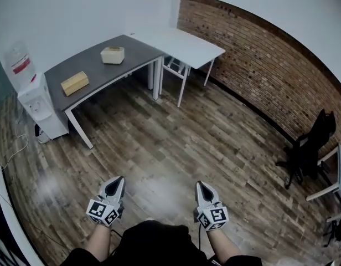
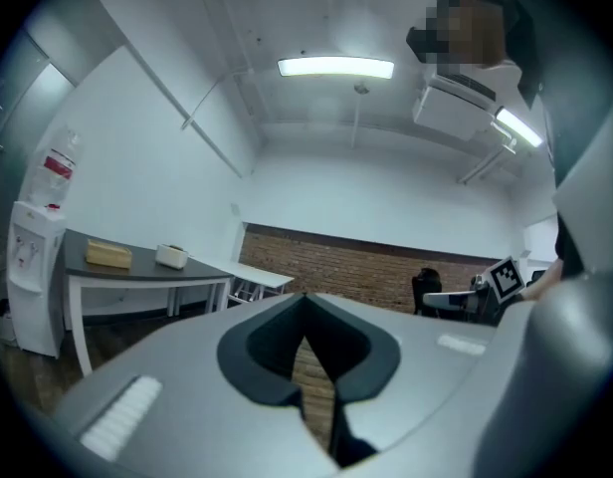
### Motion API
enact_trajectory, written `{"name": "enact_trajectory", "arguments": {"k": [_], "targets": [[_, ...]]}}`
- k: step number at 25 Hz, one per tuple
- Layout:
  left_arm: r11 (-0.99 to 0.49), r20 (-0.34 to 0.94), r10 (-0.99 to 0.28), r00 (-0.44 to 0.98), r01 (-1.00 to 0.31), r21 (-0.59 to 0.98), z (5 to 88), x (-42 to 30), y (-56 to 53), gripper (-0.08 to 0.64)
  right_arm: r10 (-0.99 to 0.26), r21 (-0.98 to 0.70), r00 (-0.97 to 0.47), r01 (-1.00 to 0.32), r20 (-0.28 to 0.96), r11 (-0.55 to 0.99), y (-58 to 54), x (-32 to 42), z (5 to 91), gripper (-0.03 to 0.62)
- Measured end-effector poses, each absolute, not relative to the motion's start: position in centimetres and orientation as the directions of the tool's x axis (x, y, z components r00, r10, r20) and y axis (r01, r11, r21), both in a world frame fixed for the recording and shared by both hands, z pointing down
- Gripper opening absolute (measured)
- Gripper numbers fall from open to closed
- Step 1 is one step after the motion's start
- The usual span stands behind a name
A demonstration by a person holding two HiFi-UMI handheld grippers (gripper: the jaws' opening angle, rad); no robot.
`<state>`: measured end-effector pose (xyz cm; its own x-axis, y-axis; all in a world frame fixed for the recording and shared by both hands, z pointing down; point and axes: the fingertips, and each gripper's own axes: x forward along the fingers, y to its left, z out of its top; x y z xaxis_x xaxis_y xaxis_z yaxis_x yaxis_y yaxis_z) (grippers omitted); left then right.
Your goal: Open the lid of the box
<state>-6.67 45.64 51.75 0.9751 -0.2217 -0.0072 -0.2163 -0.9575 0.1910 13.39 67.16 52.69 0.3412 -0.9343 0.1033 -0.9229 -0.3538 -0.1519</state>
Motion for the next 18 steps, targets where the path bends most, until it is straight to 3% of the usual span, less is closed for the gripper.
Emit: {"name": "enact_trajectory", "arguments": {"k": [18], "targets": [[-0.825,0.012,-0.534,0.845,-0.524,0.21,52.7,-13.6,34.4,0.0,-0.991,-0.159,0.05,-0.985,0.123,-0.07,49.6,13.0,53.0,0.003]]}}
